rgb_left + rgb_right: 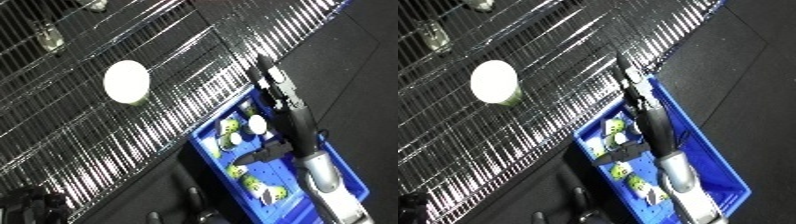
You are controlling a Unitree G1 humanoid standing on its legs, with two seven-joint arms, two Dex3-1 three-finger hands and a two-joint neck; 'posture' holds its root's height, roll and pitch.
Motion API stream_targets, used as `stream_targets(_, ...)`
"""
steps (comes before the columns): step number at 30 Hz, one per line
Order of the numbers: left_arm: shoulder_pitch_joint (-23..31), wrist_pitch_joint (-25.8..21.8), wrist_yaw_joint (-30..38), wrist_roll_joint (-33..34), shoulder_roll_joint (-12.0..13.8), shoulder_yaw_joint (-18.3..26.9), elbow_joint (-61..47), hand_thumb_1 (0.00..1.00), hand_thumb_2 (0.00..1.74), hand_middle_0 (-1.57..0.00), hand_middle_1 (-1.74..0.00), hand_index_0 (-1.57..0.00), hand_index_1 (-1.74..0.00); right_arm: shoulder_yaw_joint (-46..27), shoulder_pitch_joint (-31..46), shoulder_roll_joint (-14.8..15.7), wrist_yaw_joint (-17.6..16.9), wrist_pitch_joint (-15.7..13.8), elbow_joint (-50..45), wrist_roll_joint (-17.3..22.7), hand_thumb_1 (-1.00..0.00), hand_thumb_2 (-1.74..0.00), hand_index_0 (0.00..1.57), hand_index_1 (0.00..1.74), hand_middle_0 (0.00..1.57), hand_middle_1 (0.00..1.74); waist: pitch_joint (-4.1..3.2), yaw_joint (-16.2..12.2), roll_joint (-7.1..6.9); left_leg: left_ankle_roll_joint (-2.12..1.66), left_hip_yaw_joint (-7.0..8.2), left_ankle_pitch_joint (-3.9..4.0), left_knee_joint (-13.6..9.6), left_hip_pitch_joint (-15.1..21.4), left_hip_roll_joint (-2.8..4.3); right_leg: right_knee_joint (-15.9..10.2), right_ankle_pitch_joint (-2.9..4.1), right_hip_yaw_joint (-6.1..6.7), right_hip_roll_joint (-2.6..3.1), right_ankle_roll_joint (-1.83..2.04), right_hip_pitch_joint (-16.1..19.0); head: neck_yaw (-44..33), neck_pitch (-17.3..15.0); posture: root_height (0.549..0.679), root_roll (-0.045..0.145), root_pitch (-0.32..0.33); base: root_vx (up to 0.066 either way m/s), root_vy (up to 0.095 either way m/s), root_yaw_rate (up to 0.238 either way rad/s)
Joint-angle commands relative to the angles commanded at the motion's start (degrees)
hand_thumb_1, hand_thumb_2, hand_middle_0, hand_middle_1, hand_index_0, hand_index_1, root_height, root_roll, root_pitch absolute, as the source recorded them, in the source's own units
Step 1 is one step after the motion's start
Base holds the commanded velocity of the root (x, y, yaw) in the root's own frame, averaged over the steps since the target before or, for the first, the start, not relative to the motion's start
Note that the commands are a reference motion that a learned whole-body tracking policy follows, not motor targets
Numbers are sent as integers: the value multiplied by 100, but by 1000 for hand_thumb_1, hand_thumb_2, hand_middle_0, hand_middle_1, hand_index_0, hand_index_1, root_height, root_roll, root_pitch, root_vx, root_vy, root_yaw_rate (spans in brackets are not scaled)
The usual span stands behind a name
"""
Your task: Pick up the object and place it into the box
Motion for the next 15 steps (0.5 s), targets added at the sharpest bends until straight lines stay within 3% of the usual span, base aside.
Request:
stream_targets(8, -221, 86, -92, 80, 34, -91, 86, 1000, 1740, -1570, -1740, -1570, -1740, 256, -464, 165, -63, 97, 163, 27, 0, 0, 0, 0, 0, 0, 105, 255, -53, -12, -120, 100, 5, -122, -24, 89, 5, -187, -51, 49, -52, -501, 336, 657, 53, 21, 2, -48, 211)
stream_targets(15, -301, 113, -180, 123, 47, -156, 82, 1000, 1740, -1570, -1740, -1570, -1740, 343, -695, 283, -282, 177, 187, 0, 0, 0, 0, 0, 0, 0, 178, 383, -43, -1, -165, 91, 187, -342, -76, 298, -20, -294, -71, 53, -240, -531, 632, 653, 53, 27, 12, -24, 161)
